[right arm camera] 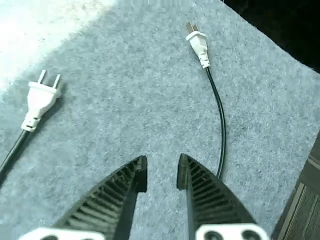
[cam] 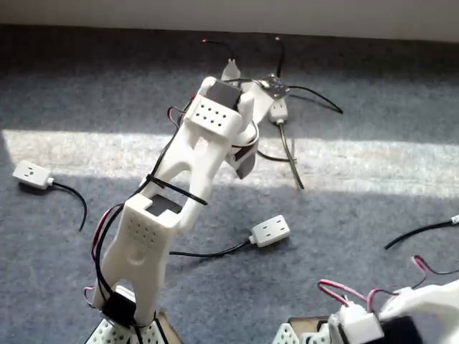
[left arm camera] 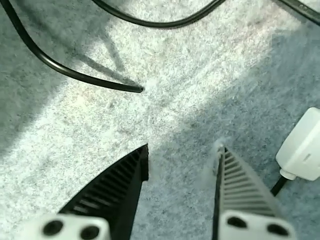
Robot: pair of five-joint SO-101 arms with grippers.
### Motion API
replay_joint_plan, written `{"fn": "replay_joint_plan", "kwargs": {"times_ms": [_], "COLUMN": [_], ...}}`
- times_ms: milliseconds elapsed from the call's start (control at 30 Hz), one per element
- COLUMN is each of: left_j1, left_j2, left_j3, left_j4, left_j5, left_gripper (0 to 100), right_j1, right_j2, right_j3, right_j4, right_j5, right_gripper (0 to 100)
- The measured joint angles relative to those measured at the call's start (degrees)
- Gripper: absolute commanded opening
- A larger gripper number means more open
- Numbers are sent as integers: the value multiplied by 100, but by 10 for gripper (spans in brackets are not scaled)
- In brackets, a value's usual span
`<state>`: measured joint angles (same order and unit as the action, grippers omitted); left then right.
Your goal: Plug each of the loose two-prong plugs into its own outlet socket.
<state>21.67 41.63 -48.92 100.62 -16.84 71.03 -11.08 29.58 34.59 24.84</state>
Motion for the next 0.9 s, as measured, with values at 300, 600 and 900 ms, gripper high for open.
{"fn": "replay_joint_plan", "kwargs": {"times_ms": [300,600,900], "left_j1": [624,677,686], "left_j2": [0,0,0], "left_j3": [53,158,1626], "left_j4": [9,9,-730], "left_j5": [70,993,1011], "left_gripper": [220,220,220], "right_j1": [290,237,26], "right_j2": [4651,7982,9354], "right_j3": [-5732,-10822,-12035], "right_j4": [1855,2084,1811], "right_j5": [-53,35,422], "right_gripper": [116,116,116]}}
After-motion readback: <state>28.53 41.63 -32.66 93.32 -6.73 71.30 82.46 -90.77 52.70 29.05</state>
